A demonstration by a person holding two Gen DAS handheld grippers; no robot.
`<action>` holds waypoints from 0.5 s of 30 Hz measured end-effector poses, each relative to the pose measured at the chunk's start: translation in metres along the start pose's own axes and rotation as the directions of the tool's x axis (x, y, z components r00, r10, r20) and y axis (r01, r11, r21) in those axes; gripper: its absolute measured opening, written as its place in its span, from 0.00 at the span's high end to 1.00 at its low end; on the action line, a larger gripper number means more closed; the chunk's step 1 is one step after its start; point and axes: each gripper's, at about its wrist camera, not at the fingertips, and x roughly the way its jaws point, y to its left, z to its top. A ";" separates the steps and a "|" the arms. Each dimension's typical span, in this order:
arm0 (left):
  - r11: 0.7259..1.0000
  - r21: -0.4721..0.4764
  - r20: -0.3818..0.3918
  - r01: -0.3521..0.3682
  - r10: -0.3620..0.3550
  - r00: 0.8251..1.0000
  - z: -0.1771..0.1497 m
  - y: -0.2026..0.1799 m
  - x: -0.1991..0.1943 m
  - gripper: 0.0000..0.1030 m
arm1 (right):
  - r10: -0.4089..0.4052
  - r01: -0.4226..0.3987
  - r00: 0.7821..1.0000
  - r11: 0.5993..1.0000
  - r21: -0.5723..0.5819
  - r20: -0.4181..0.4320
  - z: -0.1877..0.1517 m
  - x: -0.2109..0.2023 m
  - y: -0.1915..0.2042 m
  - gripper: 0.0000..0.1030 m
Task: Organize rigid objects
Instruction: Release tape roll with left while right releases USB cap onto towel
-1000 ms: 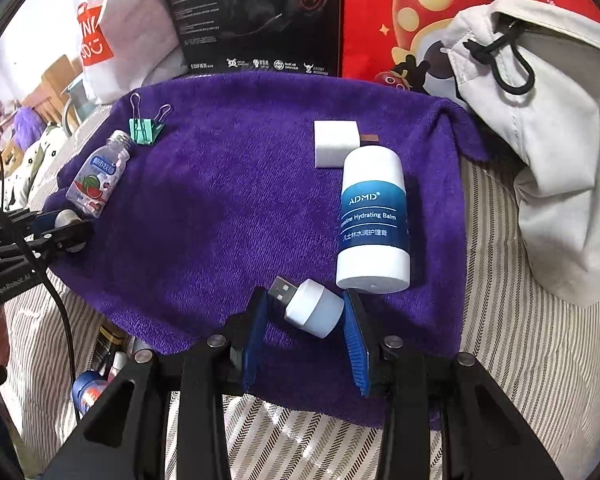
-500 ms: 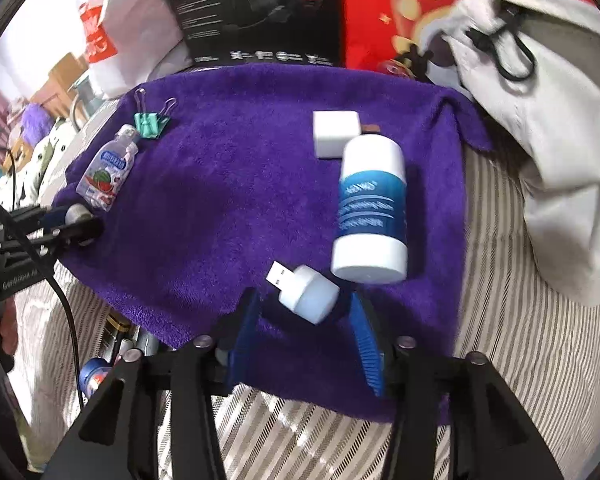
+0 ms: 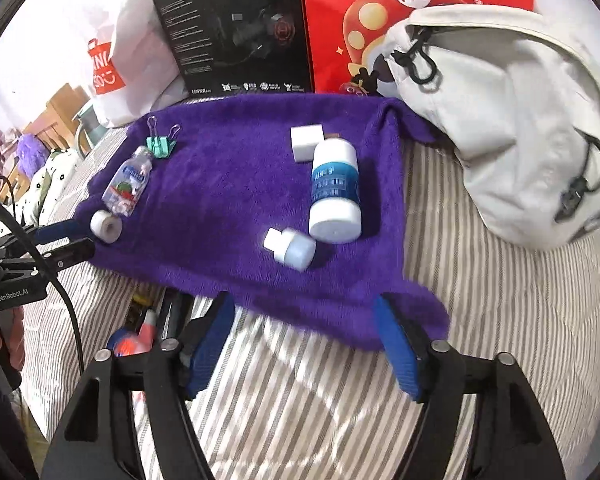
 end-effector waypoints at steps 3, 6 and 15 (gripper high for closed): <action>1.000 0.021 -0.013 0.002 -0.002 1.000 -0.012 -0.011 -0.001 0.23 | 0.006 -0.006 1.000 1.000 0.027 0.016 -0.017 -0.011 0.001 0.28; 0.999 0.042 -0.029 0.001 0.001 1.000 -0.025 -0.020 0.003 0.23 | 0.014 -0.016 0.999 0.998 0.058 0.040 -0.035 -0.023 0.000 0.20; 0.998 0.052 -0.059 0.028 -0.025 0.998 -0.048 -0.043 0.022 0.23 | -0.017 0.014 0.999 0.995 0.101 0.030 -0.082 -0.045 -0.004 0.01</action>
